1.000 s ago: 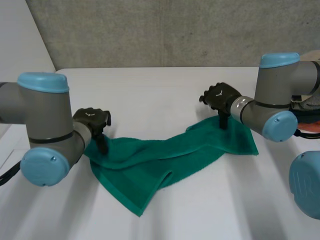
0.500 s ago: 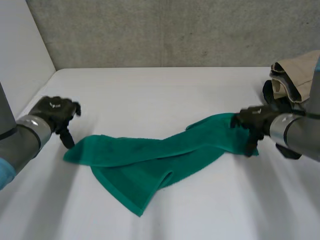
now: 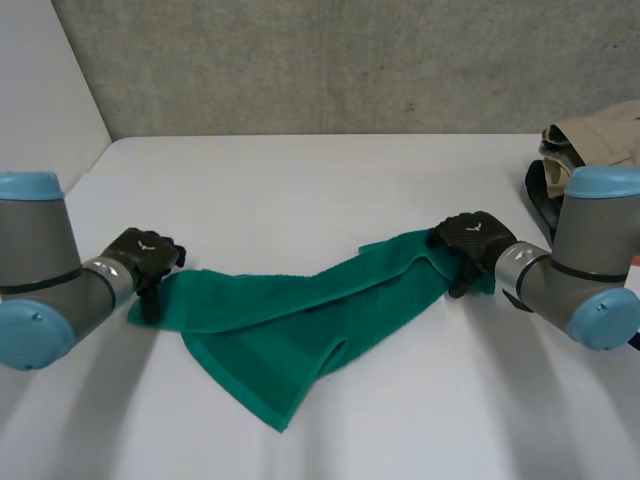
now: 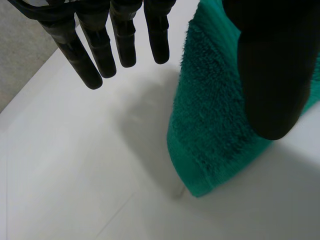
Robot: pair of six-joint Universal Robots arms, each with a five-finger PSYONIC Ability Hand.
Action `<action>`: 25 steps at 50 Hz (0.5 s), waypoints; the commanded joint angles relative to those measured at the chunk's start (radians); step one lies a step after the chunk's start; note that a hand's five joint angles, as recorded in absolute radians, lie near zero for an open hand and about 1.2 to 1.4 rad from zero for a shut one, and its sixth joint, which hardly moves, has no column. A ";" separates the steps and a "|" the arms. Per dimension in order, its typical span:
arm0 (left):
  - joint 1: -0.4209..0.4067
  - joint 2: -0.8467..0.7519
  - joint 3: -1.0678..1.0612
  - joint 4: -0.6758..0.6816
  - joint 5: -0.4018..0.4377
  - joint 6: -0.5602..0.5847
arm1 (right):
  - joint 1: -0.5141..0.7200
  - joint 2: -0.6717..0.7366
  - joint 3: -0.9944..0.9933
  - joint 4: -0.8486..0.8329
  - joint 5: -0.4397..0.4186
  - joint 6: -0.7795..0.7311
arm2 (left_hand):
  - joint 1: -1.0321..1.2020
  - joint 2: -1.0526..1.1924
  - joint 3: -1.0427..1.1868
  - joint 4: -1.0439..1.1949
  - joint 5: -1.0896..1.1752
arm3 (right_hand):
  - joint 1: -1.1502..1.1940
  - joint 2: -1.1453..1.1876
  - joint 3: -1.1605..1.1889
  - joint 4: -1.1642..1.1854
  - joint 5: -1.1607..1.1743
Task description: Fold the laundry.
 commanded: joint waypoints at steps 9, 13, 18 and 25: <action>-0.048 -0.102 0.102 0.058 -0.075 0.004 | 0.031 0.113 -0.138 -0.058 0.064 -0.054 | 0.963 0.977 0.975 0.983 0.993 | 0.672 0.665 0.660 0.656 0.654; -0.048 -0.105 0.188 0.064 -0.093 -0.005 | 0.033 0.130 -0.205 -0.092 0.098 -0.059 | 1.038 1.052 1.050 1.058 1.068 | 0.889 0.881 0.876 0.873 0.870; -0.065 -0.074 0.374 0.070 -0.106 -0.018 | 0.039 0.133 -0.348 -0.223 0.120 -0.059 | 1.038 1.052 1.050 1.058 1.068 | 0.889 0.881 0.876 0.873 0.870; -0.076 0.025 0.685 0.200 -0.188 -0.171 | 0.040 0.117 -0.598 -0.515 0.163 -0.045 | 1.038 1.052 1.050 1.058 1.068 | 0.889 0.881 0.876 0.873 0.870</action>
